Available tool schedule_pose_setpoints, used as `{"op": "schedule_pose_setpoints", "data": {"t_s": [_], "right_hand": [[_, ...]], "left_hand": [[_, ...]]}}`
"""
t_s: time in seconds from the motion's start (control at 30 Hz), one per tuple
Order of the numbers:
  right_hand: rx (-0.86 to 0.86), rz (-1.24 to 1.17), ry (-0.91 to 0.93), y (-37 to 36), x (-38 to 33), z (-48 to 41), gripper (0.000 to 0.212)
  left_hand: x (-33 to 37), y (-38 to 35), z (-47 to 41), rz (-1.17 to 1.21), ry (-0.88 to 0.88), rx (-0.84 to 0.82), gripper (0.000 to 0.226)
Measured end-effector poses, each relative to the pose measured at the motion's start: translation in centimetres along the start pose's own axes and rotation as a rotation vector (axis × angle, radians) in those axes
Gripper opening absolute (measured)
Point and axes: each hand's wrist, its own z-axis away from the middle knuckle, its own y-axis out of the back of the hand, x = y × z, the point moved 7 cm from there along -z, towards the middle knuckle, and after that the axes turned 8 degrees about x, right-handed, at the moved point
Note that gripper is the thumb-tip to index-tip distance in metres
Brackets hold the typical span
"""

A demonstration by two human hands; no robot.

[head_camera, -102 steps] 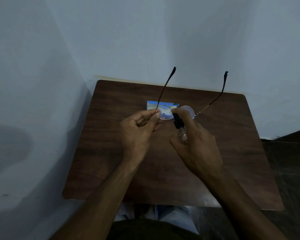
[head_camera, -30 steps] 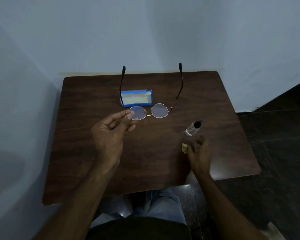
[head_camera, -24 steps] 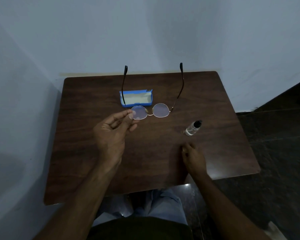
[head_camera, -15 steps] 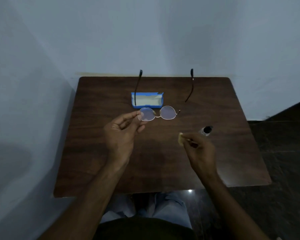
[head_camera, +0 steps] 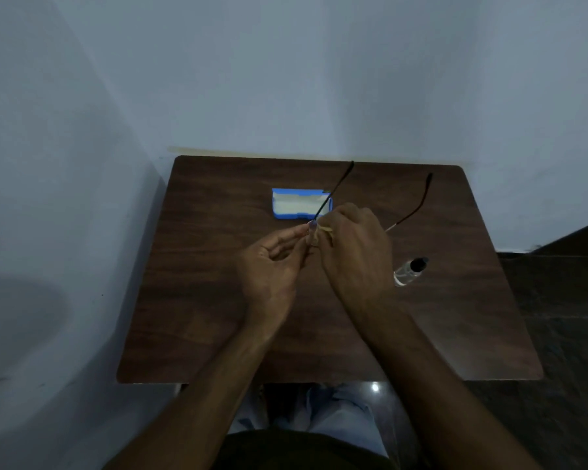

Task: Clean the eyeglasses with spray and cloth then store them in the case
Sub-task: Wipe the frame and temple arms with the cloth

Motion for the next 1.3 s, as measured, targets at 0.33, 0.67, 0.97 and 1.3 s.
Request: {"op": "schedule_pose_setpoints", "data": {"t_s": [0.33, 0.67, 0.97, 1.3], "right_hand": [[-0.054, -0.074, 0.018, 0.3, -0.4, -0.1, 0.007], [-0.087, -0.108, 0.014, 0.7, 0.1, -1.2, 0.03], [-0.044, -0.088, 0.05, 1.2, 0.2, -0.4, 0.006], [0.018, -0.159, 0.043, 1.4, -0.4, -1.0, 0.007]], "left_hand": [[0.3, 0.1, -0.1, 0.004, -0.022, 0.029, 0.018], [0.4, -0.4, 0.7, 0.023, -0.02, 0.022, 0.017], [0.9, -0.6, 0.4, 0.066, -0.029, 0.045, 0.018], [2.4, -0.6, -0.6, 0.084, -0.107, 0.111, 0.016]]}}
